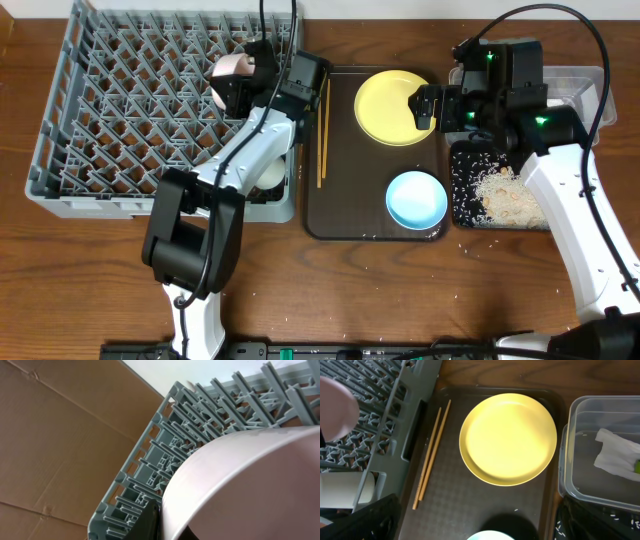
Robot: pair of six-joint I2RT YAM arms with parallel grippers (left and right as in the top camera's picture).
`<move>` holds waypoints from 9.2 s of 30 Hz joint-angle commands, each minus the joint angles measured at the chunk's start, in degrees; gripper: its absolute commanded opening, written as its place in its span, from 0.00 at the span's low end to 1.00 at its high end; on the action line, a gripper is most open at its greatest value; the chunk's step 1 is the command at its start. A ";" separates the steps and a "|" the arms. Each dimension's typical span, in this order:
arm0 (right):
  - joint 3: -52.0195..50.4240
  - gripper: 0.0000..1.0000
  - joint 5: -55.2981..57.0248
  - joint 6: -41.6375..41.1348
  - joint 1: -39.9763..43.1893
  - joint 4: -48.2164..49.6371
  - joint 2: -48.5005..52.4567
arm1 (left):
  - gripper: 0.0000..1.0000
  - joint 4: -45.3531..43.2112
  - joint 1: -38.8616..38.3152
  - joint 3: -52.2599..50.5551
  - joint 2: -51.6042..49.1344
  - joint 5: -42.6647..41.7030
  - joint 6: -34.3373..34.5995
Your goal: Sort waste into correct bins and load items into the dishwasher
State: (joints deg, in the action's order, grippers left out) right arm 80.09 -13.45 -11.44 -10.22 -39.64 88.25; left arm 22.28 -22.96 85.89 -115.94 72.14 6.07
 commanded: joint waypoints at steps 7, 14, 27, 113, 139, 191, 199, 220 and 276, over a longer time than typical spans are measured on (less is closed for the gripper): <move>0.46 0.99 0.11 0.83 -0.35 -0.04 0.15 | 0.07 0.11 -0.15 0.46 -0.72 -4.04 -0.50; 0.46 0.99 0.11 0.81 -0.35 -0.04 0.15 | 0.07 1.73 -0.22 0.46 -1.31 -4.04 -0.52; 0.46 0.99 0.11 0.81 -0.35 -0.04 0.15 | 0.08 4.72 -2.69 0.46 -1.31 -3.98 -2.03; 0.48 0.99 -12.48 -4.39 19.15 0.83 -14.64 | 0.54 6.97 -19.21 -8.00 8.41 -83.10 29.20; 0.46 0.99 -9.05 -4.37 29.11 -13.20 -21.33 | 0.48 -0.63 -20.13 -8.00 -1.66 -90.42 27.21; 0.46 0.99 -9.05 -4.37 29.11 -14.19 -21.27 | 0.07 -42.86 3.37 9.11 -1.70 -7.85 -56.59; 0.46 0.99 -9.05 -4.37 29.11 -14.19 -21.27 | 0.07 -44.52 3.87 9.11 -11.04 -7.50 -57.94; 0.46 0.99 -9.05 -4.37 29.11 -14.19 -21.27 | 0.17 -39.06 -0.90 9.05 -13.11 -7.15 -57.90; 0.48 0.99 -9.05 -4.37 29.11 -14.21 -21.27 | 0.86 0.57 -6.19 13.14 5.03 -57.53 -7.93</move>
State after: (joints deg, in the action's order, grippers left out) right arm 80.09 -22.50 -15.51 18.52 -53.82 67.02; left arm 20.32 -29.63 97.65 -116.49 35.44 -16.67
